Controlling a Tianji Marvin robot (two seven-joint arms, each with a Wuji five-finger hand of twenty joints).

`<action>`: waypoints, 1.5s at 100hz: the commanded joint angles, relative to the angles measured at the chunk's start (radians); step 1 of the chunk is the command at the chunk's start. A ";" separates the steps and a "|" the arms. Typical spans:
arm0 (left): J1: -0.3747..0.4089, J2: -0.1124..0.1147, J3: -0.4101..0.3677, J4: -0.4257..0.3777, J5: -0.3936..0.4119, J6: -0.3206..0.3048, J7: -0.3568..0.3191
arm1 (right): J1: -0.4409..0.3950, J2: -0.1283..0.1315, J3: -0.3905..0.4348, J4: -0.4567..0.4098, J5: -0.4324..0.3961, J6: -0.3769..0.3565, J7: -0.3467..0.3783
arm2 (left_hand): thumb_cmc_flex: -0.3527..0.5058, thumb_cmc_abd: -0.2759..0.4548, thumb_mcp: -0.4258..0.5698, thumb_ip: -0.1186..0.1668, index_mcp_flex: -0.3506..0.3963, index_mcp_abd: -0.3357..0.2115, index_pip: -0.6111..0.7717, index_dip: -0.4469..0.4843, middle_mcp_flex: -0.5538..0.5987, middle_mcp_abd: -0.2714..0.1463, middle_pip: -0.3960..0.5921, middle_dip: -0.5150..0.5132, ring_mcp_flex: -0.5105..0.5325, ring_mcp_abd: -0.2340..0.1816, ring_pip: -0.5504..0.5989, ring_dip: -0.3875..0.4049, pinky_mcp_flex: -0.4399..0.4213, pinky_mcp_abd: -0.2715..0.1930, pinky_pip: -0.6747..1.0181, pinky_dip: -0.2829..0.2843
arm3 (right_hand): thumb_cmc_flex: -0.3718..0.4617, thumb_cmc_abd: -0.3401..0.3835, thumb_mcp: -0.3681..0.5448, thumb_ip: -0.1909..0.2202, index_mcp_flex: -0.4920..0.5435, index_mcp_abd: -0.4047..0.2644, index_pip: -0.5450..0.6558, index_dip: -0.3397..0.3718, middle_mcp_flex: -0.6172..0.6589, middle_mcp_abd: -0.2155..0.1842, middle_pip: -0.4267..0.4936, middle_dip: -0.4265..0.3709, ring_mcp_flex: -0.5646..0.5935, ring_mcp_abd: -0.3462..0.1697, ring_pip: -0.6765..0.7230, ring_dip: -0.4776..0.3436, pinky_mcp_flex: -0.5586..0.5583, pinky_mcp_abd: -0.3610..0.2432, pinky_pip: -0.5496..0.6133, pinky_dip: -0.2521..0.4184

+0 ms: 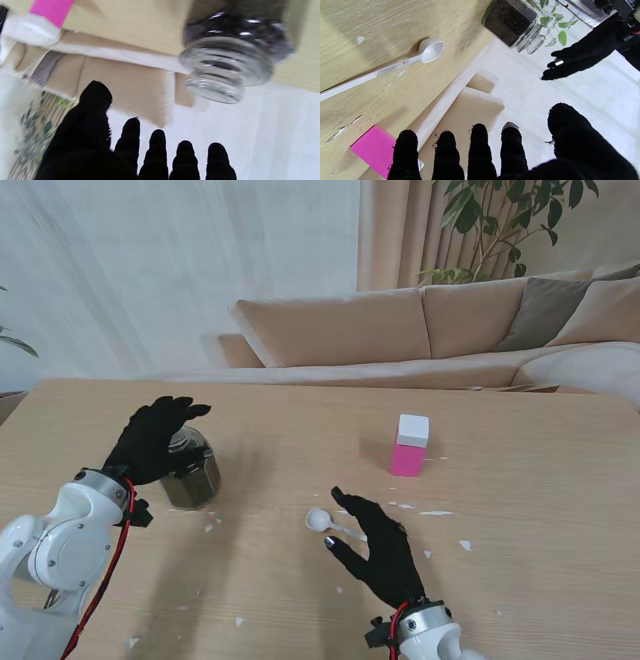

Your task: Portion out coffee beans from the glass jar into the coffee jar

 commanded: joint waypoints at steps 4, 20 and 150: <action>-0.020 0.012 0.005 0.021 0.039 0.037 -0.060 | -0.011 -0.005 0.001 -0.009 0.002 -0.004 0.008 | 0.013 -0.036 -0.012 0.023 -0.034 -0.023 0.004 0.017 -0.029 -0.047 -0.032 0.007 -0.026 0.015 -0.002 0.019 -0.022 0.033 -0.001 0.036 | 0.011 -0.011 0.006 -0.018 0.003 -0.036 0.015 0.012 0.021 -0.019 0.007 0.004 0.011 -0.026 0.011 -0.004 0.005 -0.024 -0.001 0.014; -0.062 0.023 0.035 0.058 0.074 0.116 -0.131 | -0.013 -0.005 0.003 -0.010 0.002 -0.006 0.006 | -0.020 -0.072 -0.011 0.021 -0.146 -0.128 -0.034 0.039 -0.072 -0.100 -0.161 -0.017 -0.028 0.058 -0.046 -0.110 -0.024 0.137 -0.060 -0.003 | 0.010 -0.013 0.006 -0.017 0.002 -0.037 0.015 0.011 0.021 -0.020 0.007 0.004 0.014 -0.022 0.012 -0.003 0.006 -0.023 0.000 0.014; -0.135 0.016 0.161 0.134 0.021 0.309 -0.112 | -0.017 -0.007 0.004 -0.015 0.003 -0.003 -0.001 | 0.058 -0.105 0.209 0.011 -0.156 0.023 0.127 0.178 -0.016 -0.022 0.087 0.207 0.075 0.100 0.373 0.342 0.193 0.192 0.773 0.203 | 0.014 -0.012 0.007 -0.014 0.002 -0.037 0.026 0.011 0.019 -0.023 0.007 0.004 0.015 -0.020 0.017 0.002 0.008 -0.022 0.006 0.014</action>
